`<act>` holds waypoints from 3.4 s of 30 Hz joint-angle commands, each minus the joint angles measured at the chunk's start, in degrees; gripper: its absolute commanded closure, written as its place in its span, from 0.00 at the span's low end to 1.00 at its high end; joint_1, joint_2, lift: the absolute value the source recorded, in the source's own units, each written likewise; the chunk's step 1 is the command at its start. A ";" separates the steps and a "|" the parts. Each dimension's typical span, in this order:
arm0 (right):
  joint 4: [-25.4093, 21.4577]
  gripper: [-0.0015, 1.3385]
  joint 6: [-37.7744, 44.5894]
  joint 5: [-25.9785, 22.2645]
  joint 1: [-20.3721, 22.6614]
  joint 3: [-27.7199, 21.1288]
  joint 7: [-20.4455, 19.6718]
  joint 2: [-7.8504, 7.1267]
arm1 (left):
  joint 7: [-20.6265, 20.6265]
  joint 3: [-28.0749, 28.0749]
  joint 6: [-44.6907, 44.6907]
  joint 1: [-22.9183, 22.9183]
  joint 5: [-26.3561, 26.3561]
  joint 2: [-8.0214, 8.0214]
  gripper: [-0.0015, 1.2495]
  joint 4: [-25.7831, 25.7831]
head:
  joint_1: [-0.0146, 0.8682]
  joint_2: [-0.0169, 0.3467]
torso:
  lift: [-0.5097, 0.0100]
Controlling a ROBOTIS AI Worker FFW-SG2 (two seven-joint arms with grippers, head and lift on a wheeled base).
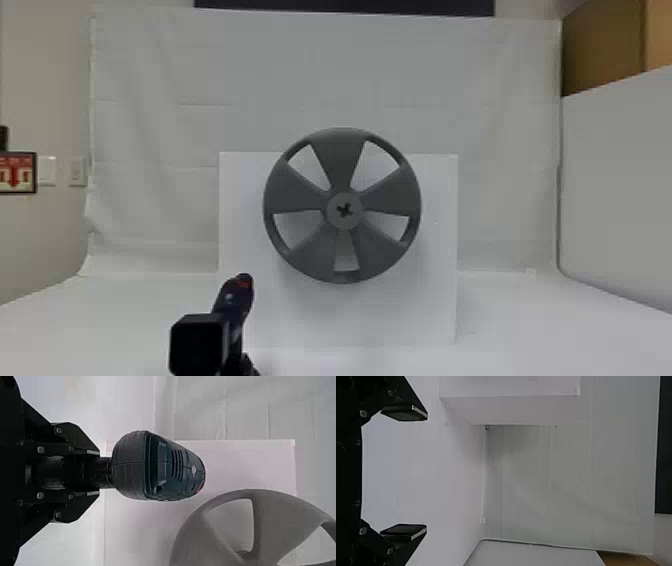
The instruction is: Grasp the drill and bring into the middle of wheel
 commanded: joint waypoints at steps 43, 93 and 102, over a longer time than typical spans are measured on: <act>0.16 0.22 -0.06 0.00 -0.05 0.26 -0.04 0.00 | 0.09 1.28 -0.09 0.13 1.32 -0.09 0.57 2.22 | 0.02 0.05 | 0.20; 0.25 0.22 -0.06 -0.88 0.12 -0.79 0.05 -0.35 | -65.04 24.31 1.66 -3.83 -21.71 -2.29 0.01 8.90 | 0.02 0.05 | 0.20; 0.25 0.22 -0.06 -0.88 0.21 -0.88 -0.04 -0.35 | -68.99 28.26 1.58 -3.48 -21.44 -1.76 0.01 9.78 | 0.02 0.05 | 0.20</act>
